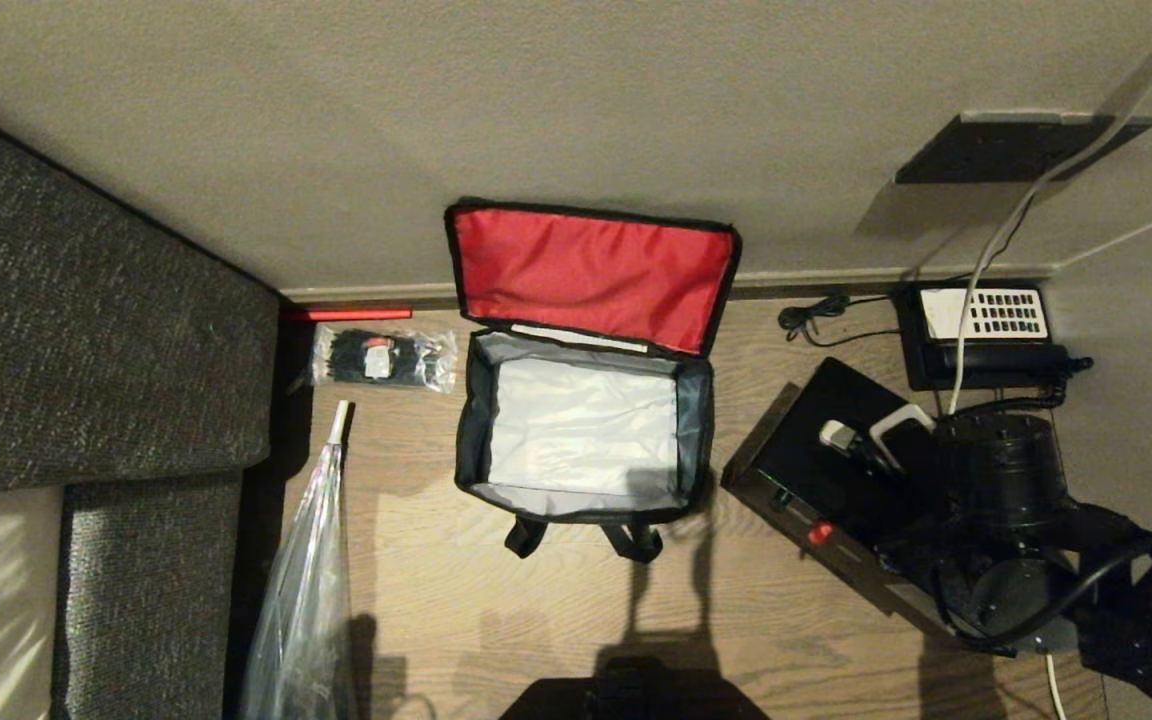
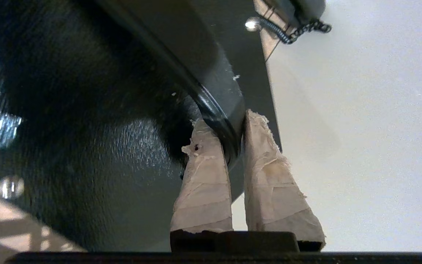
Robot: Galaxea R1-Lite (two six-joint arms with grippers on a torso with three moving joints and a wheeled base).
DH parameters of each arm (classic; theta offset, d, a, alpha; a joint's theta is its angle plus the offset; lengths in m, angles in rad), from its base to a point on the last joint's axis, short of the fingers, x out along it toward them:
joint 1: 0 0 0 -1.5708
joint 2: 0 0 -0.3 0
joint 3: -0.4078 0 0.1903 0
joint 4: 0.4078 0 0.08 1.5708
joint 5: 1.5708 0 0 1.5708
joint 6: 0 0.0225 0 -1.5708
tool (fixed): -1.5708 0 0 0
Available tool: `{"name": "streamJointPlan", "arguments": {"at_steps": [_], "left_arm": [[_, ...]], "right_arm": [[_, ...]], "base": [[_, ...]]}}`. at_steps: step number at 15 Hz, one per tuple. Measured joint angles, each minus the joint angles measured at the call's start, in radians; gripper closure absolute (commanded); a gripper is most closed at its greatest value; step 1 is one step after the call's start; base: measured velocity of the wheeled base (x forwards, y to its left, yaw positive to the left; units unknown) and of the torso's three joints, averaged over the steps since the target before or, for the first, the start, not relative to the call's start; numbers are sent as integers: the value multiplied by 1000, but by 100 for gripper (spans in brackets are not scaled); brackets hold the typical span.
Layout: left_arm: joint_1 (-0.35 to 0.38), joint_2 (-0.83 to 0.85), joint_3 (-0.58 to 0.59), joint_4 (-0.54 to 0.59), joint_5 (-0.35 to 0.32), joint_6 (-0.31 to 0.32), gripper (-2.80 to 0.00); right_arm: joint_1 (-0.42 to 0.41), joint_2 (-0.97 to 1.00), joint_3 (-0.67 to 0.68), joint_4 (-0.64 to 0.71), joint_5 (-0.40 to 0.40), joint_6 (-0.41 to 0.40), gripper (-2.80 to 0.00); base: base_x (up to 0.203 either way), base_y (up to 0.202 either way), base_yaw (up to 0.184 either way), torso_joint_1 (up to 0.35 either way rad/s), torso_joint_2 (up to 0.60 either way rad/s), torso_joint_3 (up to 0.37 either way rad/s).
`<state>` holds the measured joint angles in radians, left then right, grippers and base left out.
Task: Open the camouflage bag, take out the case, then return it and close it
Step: Release the handle
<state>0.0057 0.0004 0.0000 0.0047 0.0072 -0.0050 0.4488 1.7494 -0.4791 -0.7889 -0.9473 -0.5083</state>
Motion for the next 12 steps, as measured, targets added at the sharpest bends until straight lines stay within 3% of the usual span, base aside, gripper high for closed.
{"name": "streamJointPlan", "arguments": {"at_steps": [7, 8, 11, 12], "left_arm": [[0, 0, 0, 0, 0, 1, 0], [0, 0, 0, 0, 0, 1, 0], [0, 0, 0, 0, 0, 1, 0], [0, 0, 0, 0, 0, 1, 0]], "right_arm": [[-80, 234, -97, -91, -7, 7, 0], [-88, 256, -109, -101, -4, 6, -280], [-114, 288, -124, -102, 2, 5, -280], [-118, 295, -124, -97, 37, 2, -280]], "base": [[0, 0, 0, 0, 0, 0], [0, 0, 0, 0, 0, 0], [0, 0, 0, 0, 0, 0], [0, 0, 0, 0, 0, 0]]}}
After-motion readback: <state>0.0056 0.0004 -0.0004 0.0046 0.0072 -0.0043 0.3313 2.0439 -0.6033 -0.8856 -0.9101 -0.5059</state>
